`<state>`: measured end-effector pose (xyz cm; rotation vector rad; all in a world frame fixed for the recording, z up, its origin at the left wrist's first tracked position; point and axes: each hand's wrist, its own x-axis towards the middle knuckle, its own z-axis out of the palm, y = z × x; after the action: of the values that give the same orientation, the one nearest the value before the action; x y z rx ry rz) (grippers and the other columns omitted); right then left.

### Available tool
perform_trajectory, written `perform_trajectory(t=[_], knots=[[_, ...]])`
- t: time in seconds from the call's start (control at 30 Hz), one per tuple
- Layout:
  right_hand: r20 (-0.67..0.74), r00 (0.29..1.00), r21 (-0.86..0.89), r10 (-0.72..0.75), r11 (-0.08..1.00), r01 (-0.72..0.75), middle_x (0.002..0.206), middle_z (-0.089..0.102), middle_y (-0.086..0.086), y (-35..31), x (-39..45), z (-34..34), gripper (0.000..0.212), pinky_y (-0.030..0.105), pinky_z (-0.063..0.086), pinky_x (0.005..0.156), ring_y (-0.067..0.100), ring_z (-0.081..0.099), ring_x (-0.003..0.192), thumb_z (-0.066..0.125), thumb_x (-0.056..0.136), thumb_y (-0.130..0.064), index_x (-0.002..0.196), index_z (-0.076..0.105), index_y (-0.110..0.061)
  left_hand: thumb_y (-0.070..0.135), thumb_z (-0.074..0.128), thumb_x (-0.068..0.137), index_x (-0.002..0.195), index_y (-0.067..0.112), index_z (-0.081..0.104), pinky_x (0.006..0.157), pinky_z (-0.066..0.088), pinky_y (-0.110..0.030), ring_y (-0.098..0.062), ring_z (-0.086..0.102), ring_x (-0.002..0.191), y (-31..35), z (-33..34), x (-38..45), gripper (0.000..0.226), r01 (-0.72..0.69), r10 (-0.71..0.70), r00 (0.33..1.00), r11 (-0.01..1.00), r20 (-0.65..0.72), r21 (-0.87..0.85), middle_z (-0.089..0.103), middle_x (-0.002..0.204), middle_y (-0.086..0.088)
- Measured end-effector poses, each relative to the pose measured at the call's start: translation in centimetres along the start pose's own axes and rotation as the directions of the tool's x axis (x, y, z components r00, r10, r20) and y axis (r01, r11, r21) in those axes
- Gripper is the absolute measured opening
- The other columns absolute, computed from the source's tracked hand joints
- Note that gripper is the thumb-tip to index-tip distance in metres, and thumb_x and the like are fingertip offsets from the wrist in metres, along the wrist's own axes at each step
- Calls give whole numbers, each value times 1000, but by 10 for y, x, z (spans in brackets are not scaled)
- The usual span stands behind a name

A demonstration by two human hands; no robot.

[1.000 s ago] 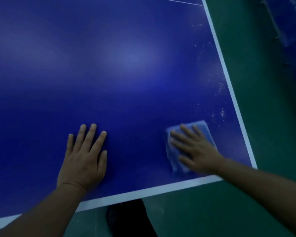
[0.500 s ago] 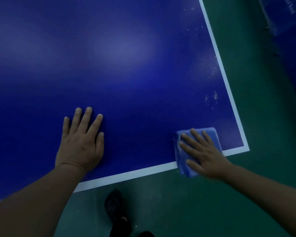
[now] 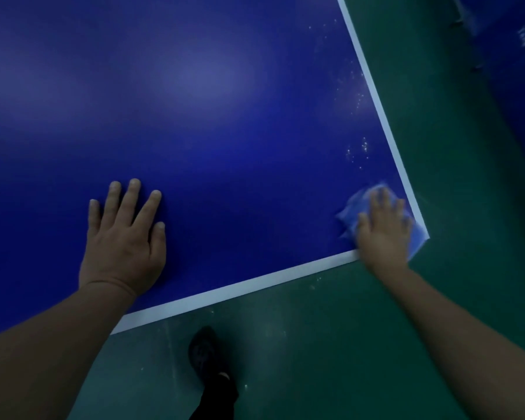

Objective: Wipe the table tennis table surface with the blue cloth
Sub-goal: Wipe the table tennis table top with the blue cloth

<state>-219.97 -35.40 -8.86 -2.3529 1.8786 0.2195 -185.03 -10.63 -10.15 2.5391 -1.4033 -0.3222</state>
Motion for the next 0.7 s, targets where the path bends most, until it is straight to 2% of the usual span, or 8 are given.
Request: perform_trajectory(t=[0.1, 0.2, 0.27, 0.33, 0.4, 0.5, 0.63, 0.7], knots=[[-28, 976, 89, 215, 973, -212, 167, 3, 2, 14, 40, -13, 64, 61, 6, 120, 33, 1, 152, 11, 101, -46, 159, 6, -19, 45, 21, 98, 155, 19, 32, 124, -5, -46, -26, 2, 154, 1, 0, 0, 64, 2, -2, 1000, 1000, -3, -2, 15, 166, -8], [-48, 974, 141, 220, 967, -212, 167, -1, 1, -44, 21, -6, 60, 60, 5, 120, 33, -2, 152, 14, 104, -43, 159, 4, -20, 46, 20, 98, 155, 20, 31, 124, -6, -46, -26, 0, 154, -1, -1, 1, 64, 1, -1, 1000, 1000, 1, -1, 14, 166, -8], [-61, 994, 114, -92, 989, 99, 167, -1, 0, -86, -27, 8, 60, 55, -1, 122, 31, -4, 152, 18, 104, -44, 159, 4, -24, 46, 21, 98, 155, 19, 32, 124, -5, -47, -26, 1, 154, -1, -1, 0, 64, 0, 0, 1000, 1000, -2, -4, 16, 166, -8], [46, 840, 20, -540, 841, 540, 166, 1, -2, -91, -74, 20, 61, 53, -4, 122, 30, -3, 153, 18, 103, -49, 158, 3, -28, 45, 21, 98, 155, 18, 33, 124, -3, -48, -26, 2, 154, -1, -1, -1, 64, 2, -2, 1000, 1000, -10, 1, 16, 166, -9], [87, 755, -15, -650, 757, 653, 165, 8, -3, -52, -53, 17, 62, 58, 8, 120, 31, 3, 152, 20, 100, -51, 157, 6, -28, 45, 22, 98, 155, 18, 32, 124, -3, -49, -27, 2, 154, 0, 0, 0, 64, -7, 7, 1000, 1000, -4, 9, 16, 166, -10], [47, 978, -64, -202, 977, 205, 167, -3, -4, 6, 15, 0, 66, 57, 7, 121, 27, -4, 152, 8, 97, -51, 158, 2, -27, 45, 22, 98, 155, 17, 33, 124, -3, -50, -28, 2, 154, -1, 0, 1, 64, -10, 10, 1000, 1000, -2, 11, 17, 165, -10], [-29, 981, 108, 191, 977, -187, 167, -2, -4, -11, 39, -11, 62, 58, 1, 121, 28, -4, 153, 14, 103, -47, 159, 2, -25, 45, 22, 98, 155, 17, 32, 123, 0, -52, -28, 2, 154, -1, 1, 1, 64, -7, 7, 1000, 1000, 4, 24, 17, 166, -10], [-23, 991, 98, 129, 987, -126, 166, -7, -5, -38, 13, -2, 61, 56, -3, 121, 28, -6, 152, 13, 104, -48, 159, -1, -26, 45, 22, 98, 155, 17, 33, 123, 0, -52, -29, 3, 154, -1, 1, 1, 64, -5, 5, 1000, 1000, 2, 28, 18, 165, -11]])
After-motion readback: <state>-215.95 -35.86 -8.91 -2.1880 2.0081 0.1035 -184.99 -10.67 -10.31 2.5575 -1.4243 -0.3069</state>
